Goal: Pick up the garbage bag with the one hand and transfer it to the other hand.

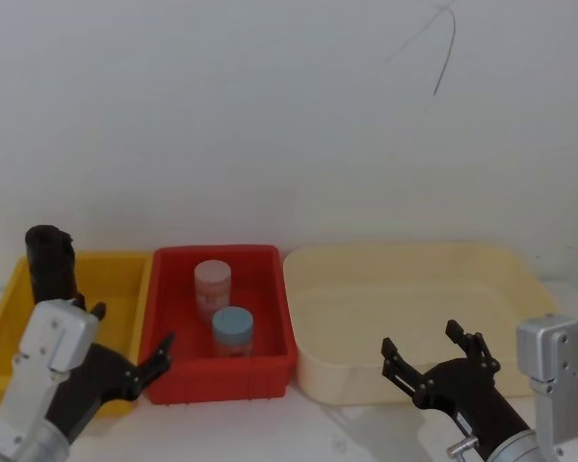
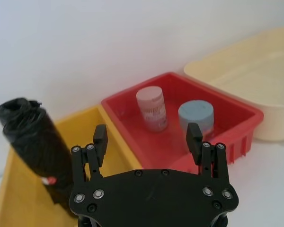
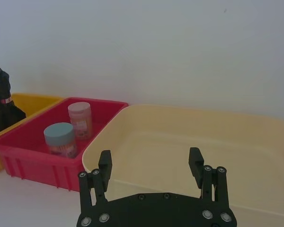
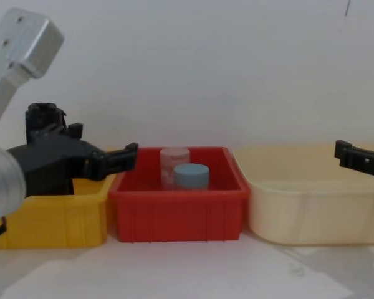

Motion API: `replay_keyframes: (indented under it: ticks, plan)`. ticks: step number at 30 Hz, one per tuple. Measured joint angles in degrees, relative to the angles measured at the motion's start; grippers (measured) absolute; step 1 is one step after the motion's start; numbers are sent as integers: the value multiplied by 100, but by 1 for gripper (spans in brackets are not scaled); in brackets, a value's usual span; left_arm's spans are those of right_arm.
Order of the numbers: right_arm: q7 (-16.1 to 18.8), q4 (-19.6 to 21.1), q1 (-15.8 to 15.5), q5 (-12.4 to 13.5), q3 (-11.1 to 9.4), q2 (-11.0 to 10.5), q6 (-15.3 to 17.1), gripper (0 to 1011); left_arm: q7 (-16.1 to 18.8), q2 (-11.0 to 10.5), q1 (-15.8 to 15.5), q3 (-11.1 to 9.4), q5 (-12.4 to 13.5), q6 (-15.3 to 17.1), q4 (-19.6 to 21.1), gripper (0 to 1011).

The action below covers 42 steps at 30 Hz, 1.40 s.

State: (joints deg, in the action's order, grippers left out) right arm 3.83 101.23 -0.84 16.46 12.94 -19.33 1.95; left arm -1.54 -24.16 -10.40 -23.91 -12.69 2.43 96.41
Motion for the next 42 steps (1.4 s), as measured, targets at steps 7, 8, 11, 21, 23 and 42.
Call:
replay_keyframes:
  ticks: [7, 8, 11, 21, 23, 42]
  plan:
    - [0, 0, 0, 0, 0, 0, 0, 1001, -46, -217, 355, 247, -163, 84, 254, 1001]
    - [0, 0, 0, 0, 0, 0, 0, 1001, -49, -237, 391, 275, -188, 95, 274, 1002]
    - [0, 0, 0, 0, 0, 0, 0, 1001, -61, -304, 523, 403, -272, 122, 351, 1002]
    - [0, 0, 0, 0, 0, 0, 0, 1001, -101, -373, 711, 748, -573, 228, 388, 1002]
    - [0, 0, 0, 0, 0, 0, 0, 1001, -102, -374, 704, 807, -607, 257, 354, 1002]
    - [0, 0, 0, 0, 0, 0, 0, 1001, -102, -356, 180, 973, -488, 554, -38, 1002]
